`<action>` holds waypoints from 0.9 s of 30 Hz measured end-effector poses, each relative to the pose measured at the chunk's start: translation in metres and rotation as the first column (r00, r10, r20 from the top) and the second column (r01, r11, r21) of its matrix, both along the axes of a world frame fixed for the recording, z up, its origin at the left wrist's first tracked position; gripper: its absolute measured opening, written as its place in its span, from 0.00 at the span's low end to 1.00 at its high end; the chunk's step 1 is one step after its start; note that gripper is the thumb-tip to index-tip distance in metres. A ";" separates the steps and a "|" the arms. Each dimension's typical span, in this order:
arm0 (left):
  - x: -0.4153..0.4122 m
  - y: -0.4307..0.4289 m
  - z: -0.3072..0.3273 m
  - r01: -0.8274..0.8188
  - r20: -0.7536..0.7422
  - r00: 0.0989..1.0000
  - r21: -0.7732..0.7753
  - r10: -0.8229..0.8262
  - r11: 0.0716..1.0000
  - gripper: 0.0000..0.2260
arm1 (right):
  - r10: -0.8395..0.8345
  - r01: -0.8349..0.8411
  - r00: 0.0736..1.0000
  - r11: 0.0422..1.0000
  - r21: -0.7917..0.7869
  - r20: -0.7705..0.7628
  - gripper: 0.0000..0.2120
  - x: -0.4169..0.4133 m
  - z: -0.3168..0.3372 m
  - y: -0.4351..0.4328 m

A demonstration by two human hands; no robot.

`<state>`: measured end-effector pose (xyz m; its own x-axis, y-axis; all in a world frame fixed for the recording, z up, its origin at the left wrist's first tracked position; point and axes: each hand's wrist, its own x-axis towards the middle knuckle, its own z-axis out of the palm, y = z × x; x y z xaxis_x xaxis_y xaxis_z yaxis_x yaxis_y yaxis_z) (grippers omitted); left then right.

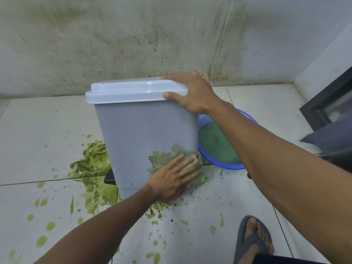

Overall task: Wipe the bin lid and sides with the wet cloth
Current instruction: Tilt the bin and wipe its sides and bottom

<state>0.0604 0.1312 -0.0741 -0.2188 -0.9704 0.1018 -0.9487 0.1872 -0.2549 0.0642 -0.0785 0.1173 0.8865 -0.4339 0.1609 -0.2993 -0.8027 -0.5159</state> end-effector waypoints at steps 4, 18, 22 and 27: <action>0.035 0.063 -0.016 0.184 0.130 0.970 0.166 -0.206 0.969 0.31 | 0.003 -0.004 1.000 1.000 0.020 0.025 0.25 -0.002 0.000 0.001; 0.017 0.041 -0.008 0.080 0.044 0.995 0.120 -0.085 0.990 0.35 | 0.022 -0.022 1.000 1.000 0.021 0.017 0.28 -0.002 0.000 0.002; 0.065 0.089 -0.009 0.106 0.122 0.985 0.104 -0.118 0.989 0.32 | 0.014 -0.016 0.999 1.000 0.026 0.049 0.31 -0.001 0.000 0.005; 0.084 0.082 0.019 -0.198 0.004 0.979 -0.155 0.201 0.968 0.25 | 0.008 -0.011 0.996 0.999 0.036 0.093 0.31 0.000 -0.001 0.004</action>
